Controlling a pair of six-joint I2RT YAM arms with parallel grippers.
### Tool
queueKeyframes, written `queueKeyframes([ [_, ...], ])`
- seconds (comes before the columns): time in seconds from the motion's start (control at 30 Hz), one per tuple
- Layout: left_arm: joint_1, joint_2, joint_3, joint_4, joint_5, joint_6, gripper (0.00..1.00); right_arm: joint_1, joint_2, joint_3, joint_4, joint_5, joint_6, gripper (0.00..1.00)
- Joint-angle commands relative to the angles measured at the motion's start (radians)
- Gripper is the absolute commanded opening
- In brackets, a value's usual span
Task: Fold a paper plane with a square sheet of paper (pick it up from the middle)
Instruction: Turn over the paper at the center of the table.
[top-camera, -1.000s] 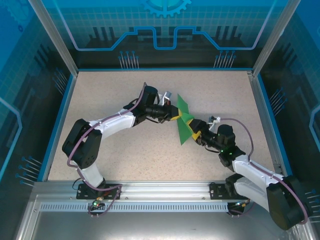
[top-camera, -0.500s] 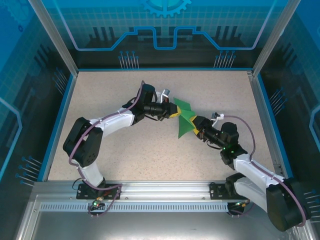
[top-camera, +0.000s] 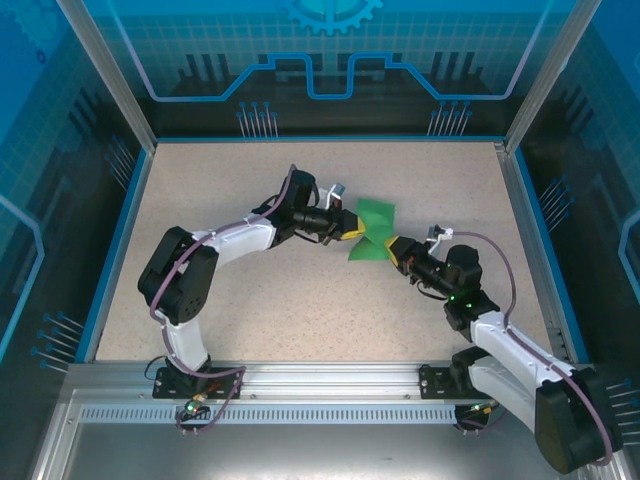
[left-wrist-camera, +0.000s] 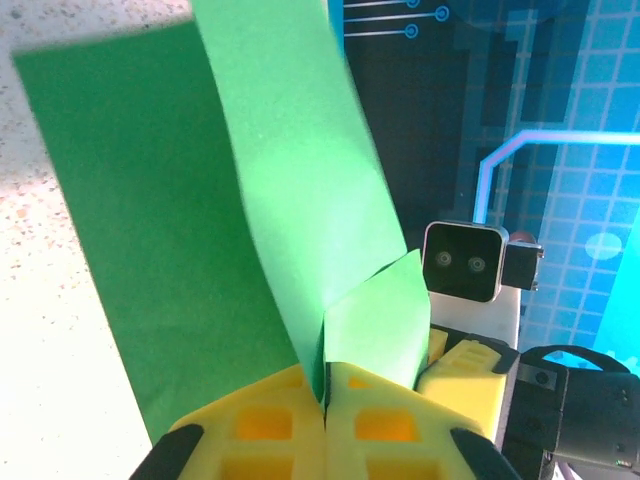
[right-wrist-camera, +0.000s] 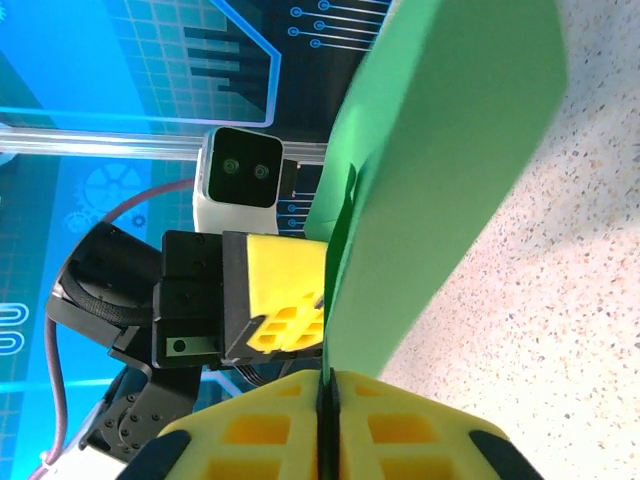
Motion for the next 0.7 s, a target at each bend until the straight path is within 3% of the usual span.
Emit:
queueKeyframes([
  [0.0, 0.004, 0.025, 0.045, 0.0, 0.041, 0.007, 0.12, -0.021, -0.046, 0.036, -0.1, -0.003, -0.047, 0.09],
  [0.07, 0.005, 0.035, 0.055, -0.009, 0.043, 0.01, 0.18, -0.024, -0.065, 0.057, -0.173, 0.001, -0.086, 0.05],
  [0.17, 0.013, 0.036, 0.058, -0.015, 0.04, 0.014, 0.38, -0.024, -0.077, 0.094, -0.289, 0.003, -0.159, 0.04],
  [0.37, 0.043, 0.02, 0.088, -0.124, 0.003, 0.094, 0.52, -0.026, -0.087, 0.24, -0.677, 0.067, -0.423, 0.04],
  [0.53, 0.062, -0.004, 0.126, -0.264, -0.07, 0.186, 0.56, 0.017, -0.044, 0.427, -1.04, 0.27, -0.681, 0.05],
  [0.67, 0.083, -0.025, 0.129, -0.314, -0.119, 0.211, 0.58, 0.134, 0.07, 0.583, -1.253, 0.536, -0.821, 0.05],
])
